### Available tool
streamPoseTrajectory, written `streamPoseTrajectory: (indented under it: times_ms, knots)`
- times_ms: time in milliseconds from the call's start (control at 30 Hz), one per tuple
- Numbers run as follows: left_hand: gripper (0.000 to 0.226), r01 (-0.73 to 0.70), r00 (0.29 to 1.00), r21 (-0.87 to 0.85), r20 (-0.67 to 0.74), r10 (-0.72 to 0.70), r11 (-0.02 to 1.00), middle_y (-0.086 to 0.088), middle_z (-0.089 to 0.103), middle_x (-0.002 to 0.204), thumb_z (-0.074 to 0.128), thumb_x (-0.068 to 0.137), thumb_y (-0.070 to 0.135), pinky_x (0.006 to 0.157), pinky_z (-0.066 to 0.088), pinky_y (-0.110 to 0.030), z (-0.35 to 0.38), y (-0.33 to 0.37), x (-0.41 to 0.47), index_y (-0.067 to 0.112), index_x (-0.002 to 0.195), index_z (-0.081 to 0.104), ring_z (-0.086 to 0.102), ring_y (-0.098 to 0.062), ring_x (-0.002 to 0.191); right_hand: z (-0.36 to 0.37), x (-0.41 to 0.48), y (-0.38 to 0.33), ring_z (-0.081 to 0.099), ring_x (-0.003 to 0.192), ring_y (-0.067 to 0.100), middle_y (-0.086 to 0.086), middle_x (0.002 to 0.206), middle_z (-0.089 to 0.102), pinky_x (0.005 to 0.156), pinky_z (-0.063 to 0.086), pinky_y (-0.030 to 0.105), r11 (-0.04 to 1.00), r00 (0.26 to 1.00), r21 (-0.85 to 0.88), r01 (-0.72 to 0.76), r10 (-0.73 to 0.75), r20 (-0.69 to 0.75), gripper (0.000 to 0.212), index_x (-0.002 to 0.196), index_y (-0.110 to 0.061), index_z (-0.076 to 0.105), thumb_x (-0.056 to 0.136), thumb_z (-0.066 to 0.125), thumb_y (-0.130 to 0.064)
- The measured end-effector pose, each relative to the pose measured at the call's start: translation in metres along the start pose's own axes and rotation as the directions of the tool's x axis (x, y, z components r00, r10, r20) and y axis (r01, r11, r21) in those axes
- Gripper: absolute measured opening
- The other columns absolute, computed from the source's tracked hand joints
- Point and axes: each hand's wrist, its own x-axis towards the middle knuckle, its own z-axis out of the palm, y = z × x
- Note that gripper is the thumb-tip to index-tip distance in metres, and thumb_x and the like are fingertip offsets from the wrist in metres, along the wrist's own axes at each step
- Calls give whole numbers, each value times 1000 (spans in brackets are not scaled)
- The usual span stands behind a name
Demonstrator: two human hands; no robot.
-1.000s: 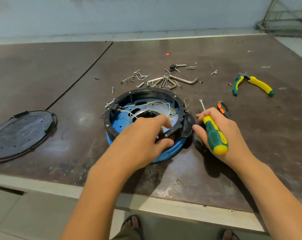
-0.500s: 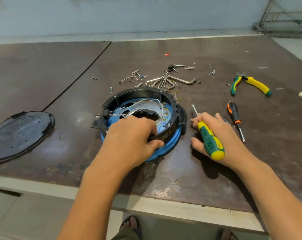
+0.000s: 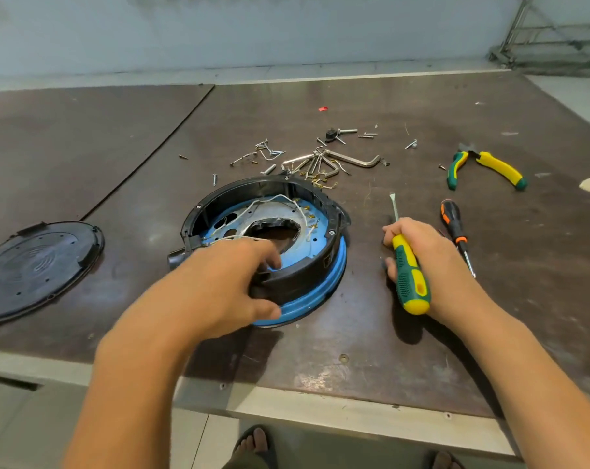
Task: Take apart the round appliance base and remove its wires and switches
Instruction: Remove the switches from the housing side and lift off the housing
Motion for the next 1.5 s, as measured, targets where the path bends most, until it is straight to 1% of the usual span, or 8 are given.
streamPoseTrajectory:
  times_ms: [133,267,467,800,967,1200,1400,1500]
  knots:
    - [23,17,1000,32,-7,-17,999,13,60,77,80,77,43,66,47,-28,-5,-6,0,33,80,60,57,-4,73,0,-1,-6,60,93,17,2,103,64,83,50,33,998,993,-20,60,-61,-102,25,101,-31,51,88,71,-24]
    - [38,-90,990,148,-97,105,985,7,53,67,70,82,55,59,38,-32,7,32,5,21,74,53,54,-17,67,2,-1,-20,67,89,21,5,103,71,81,50,28,984,983,100,150,-137,-123,32,99,-41,47,90,71,-22]
    - [36,-141,962,94,-224,159,986,0,63,96,55,91,57,68,42,-35,37,92,11,22,89,49,60,-25,94,-4,0,-23,69,103,2,-19,115,70,84,55,19,939,967,338,63,27,-254,17,95,-30,54,89,65,-40]
    - [60,-211,976,-61,-58,208,976,24,44,121,85,63,57,97,43,-29,1,31,0,45,115,60,47,-5,114,-6,-3,-20,59,125,-5,-16,141,60,102,49,23,934,992,355,52,-7,-128,37,102,-28,51,82,69,-53]
    - [86,-116,993,-33,-4,116,993,25,41,126,86,52,66,100,40,-31,0,0,0,51,126,44,44,-7,117,-3,-1,-22,58,123,-9,-11,139,60,89,45,3,909,990,415,48,12,-142,31,101,-27,51,83,69,-44]
    - [57,-203,967,-30,-165,195,979,19,58,101,69,59,78,84,41,-28,14,-2,8,42,102,62,53,-5,95,-2,0,-17,61,113,-13,-8,128,66,89,44,3,943,970,329,49,33,-240,21,104,-21,55,93,73,-21]
    - [68,-140,924,146,-336,182,979,10,62,93,40,76,85,76,49,-34,39,39,13,29,109,61,56,-12,79,-5,-7,-29,69,104,4,-11,117,73,85,54,16,926,949,364,101,20,-315,17,108,-25,59,95,63,-36]
    - [67,-137,925,49,-351,146,989,5,65,108,53,78,76,85,51,-37,40,44,14,26,122,58,61,-17,95,-7,-15,-37,68,97,6,-5,110,75,84,50,15,903,930,408,135,26,-366,32,118,-20,55,96,57,-44]
